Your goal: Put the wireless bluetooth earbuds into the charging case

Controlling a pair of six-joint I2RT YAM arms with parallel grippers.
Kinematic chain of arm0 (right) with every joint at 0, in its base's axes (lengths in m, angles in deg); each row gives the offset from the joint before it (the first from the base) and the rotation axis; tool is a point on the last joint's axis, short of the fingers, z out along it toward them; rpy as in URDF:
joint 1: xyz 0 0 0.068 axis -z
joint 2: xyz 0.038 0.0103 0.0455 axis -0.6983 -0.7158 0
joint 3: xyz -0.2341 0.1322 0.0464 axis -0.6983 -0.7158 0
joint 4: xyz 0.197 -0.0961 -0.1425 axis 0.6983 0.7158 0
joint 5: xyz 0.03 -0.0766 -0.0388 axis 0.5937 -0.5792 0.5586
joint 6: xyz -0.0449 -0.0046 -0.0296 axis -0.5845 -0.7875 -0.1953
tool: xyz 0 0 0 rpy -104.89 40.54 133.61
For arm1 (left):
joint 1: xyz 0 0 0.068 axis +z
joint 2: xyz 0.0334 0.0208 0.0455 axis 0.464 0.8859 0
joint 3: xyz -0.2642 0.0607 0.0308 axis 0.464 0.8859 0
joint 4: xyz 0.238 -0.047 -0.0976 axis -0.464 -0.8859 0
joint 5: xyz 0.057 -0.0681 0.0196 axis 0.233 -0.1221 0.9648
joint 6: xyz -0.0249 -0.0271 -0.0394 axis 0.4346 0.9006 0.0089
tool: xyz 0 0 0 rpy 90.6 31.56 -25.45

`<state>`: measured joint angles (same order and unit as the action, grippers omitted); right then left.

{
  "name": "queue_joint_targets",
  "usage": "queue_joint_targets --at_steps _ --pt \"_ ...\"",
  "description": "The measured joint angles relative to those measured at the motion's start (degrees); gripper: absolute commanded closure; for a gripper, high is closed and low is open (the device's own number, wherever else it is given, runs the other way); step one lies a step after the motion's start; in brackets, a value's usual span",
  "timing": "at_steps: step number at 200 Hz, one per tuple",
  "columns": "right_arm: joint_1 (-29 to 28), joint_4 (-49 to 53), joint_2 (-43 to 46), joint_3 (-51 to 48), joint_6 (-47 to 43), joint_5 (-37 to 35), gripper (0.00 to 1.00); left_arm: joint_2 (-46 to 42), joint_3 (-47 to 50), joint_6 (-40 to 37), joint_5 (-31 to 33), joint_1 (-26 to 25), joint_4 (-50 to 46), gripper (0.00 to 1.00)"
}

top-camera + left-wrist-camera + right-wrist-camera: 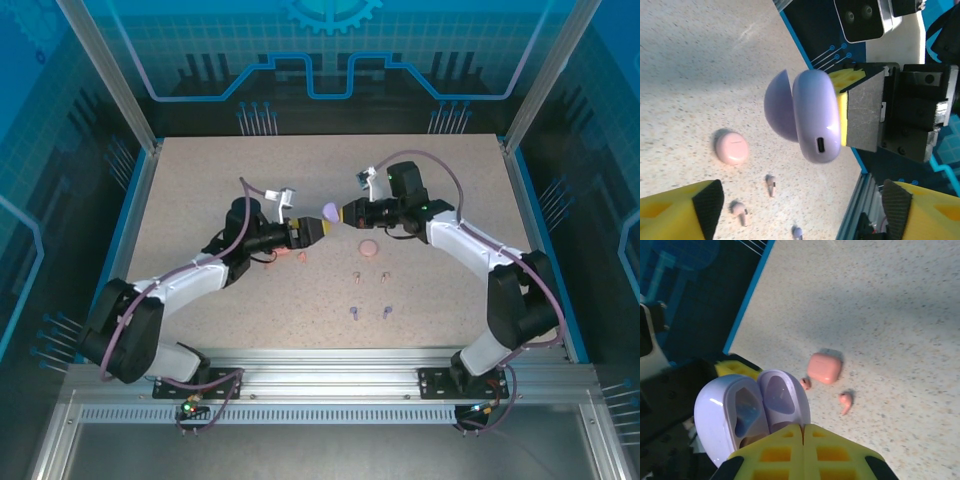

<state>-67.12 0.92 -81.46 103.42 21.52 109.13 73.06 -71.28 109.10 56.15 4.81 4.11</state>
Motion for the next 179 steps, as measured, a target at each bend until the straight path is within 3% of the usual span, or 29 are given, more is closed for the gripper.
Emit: queue_joint_targets --at_steps 52,83,118,179 --pt "0.1 12.7 -1.9 8.9 -15.6 -5.6 1.00 0.0 -16.5 -13.8 -8.2 6.6 -22.3 0.09" --pt "0.1 16.3 -3.0 11.3 -23.5 -6.2 1.00 6.6 -28.6 -24.6 -14.7 6.7 -37.5 0.13" --pt "-0.5 20.1 -5.6 13.9 -29.7 -7.3 1.00 14.9 -35.9 -33.6 -18.2 6.7 -51.9 0.19" --pt "-2.1 22.3 -5.9 14.1 -33.4 -7.3 1.00 21.6 -42.4 -41.2 -20.8 6.6 -63.7 0.30"
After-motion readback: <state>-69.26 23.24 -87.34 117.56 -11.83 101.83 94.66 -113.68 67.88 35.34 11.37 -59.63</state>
